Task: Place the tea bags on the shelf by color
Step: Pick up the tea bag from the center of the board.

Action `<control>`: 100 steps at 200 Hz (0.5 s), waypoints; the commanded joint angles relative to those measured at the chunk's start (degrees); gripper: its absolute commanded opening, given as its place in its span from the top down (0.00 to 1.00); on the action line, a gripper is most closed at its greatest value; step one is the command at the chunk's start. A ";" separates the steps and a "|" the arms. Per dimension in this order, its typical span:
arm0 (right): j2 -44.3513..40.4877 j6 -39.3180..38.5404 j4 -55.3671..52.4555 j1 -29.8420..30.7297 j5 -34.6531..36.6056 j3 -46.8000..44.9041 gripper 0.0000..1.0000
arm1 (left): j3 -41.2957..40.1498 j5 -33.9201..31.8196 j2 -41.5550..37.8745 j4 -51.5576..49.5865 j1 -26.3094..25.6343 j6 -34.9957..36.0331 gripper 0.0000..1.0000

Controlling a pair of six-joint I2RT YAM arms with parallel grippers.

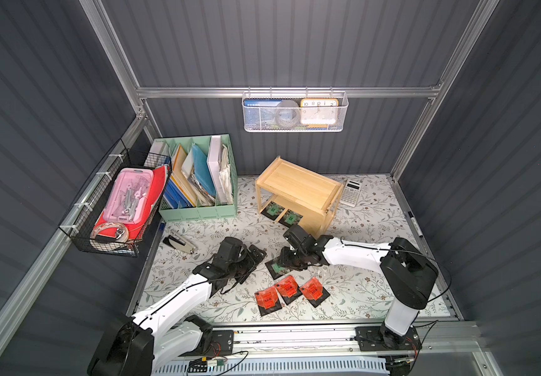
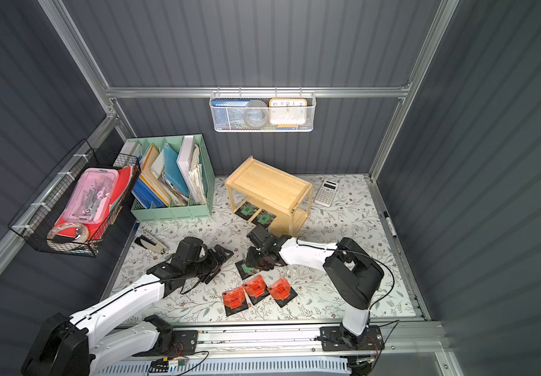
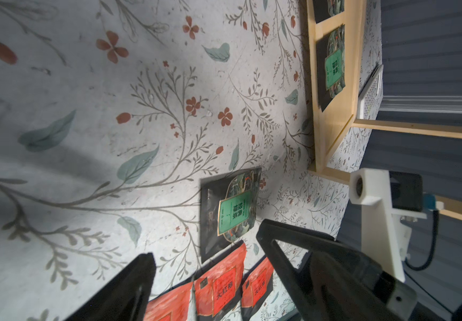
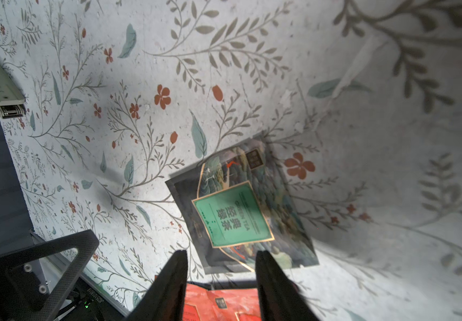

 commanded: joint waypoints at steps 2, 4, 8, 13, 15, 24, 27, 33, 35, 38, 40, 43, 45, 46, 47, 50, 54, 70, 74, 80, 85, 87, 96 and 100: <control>1.77 1.77 -0.06 0.25 -0.61 -1.13 0.55 | -1.29 2.10 1.79 4.44 0.40 -1.62 0.10; 1.82 1.87 -0.06 0.25 -0.61 -1.20 0.55 | -1.40 2.26 1.86 4.65 0.35 -1.62 0.10; 1.94 1.99 -0.02 0.25 -0.61 -1.29 0.55 | -1.38 2.38 2.15 4.88 0.36 -1.60 0.11; 1.99 2.04 0.03 0.25 -0.60 -1.39 0.55 | -1.43 2.58 2.46 5.19 0.33 -1.59 0.11; 2.03 2.01 0.09 0.25 -0.61 -1.40 0.55 | -1.43 2.67 2.62 5.36 0.29 -1.63 0.11; 2.22 2.26 0.13 0.24 -0.61 -1.57 0.55 | -1.54 2.91 3.25 5.90 0.34 -1.62 0.12; 2.28 2.35 0.12 0.25 -0.61 -1.64 0.55 | -1.55 2.95 3.36 6.03 0.35 -1.58 0.12; 2.38 2.43 0.05 0.25 -0.53 -1.66 0.55 | -1.63 3.02 3.67 6.44 0.38 -1.64 0.12; 2.44 2.48 -0.01 0.25 -0.46 -1.66 0.55 | -1.64 3.04 3.78 6.47 0.39 -1.60 0.12; 2.47 2.55 -0.03 0.25 -0.44 -1.71 0.55 | -1.64 3.03 3.93 6.54 0.35 -1.63 0.12; 2.53 2.60 -0.03 0.25 -0.44 -1.74 0.55 | -1.68 3.04 4.00 6.67 0.38 -1.60 0.13; 2.57 2.61 -0.04 0.25 -0.36 -1.75 0.55 | -1.72 3.13 4.13 6.80 0.34 -1.61 0.13; 2.64 2.61 -0.10 0.25 -0.35 -1.75 0.55 | -1.79 3.14 4.27 6.95 0.33 -1.64 0.13; 2.69 2.61 -0.12 0.25 -0.40 -1.75 0.55 | -1.80 3.14 4.35 7.03 0.33 -1.60 0.13; 2.68 2.61 -0.14 0.25 -0.37 -1.75 0.55 | -1.81 3.14 4.39 7.08 0.33 -1.58 0.13; 2.71 2.70 -0.15 0.25 -0.23 -1.83 0.55 | -1.88 3.16 4.50 7.30 0.38 -1.66 0.13; 2.81 2.83 -0.23 0.25 -0.18 -1.85 0.55 | -1.97 3.24 4.73 7.60 0.40 -1.71 0.13; 3.01 3.05 -0.32 0.25 0.06 -2.00 0.55 | -2.34 3.85 5.89 8.96 0.35 -2.07 0.14; 3.07 3.13 -0.35 0.25 0.16 -2.04 0.55 | -2.47 4.05 6.24 9.31 0.33 -2.15 0.14; 3.18 3.16 -0.40 0.25 0.08 -2.02 0.55 | -2.50 4.27 6.77 9.73 0.34 -2.13 0.14; 3.19 3.14 -0.48 0.25 0.09 -2.02 0.55 | -2.67 4.41 7.18 10.21 0.29 -2.18 0.15; 3.32 3.23 -0.47 0.25 0.13 -2.02 0.55 | -2.69 4.44 7.38 10.42 0.32 -2.24 0.15; 3.47 3.40 -0.78 0.18 0.26 -1.95 0.55 | -2.78 4.67 8.19 11.25 0.34 -2.20 0.16; 3.56 3.48 -0.84 0.16 0.26 -2.01 0.55 | -2.78 4.76 8.69 11.54 0.32 -2.19 0.16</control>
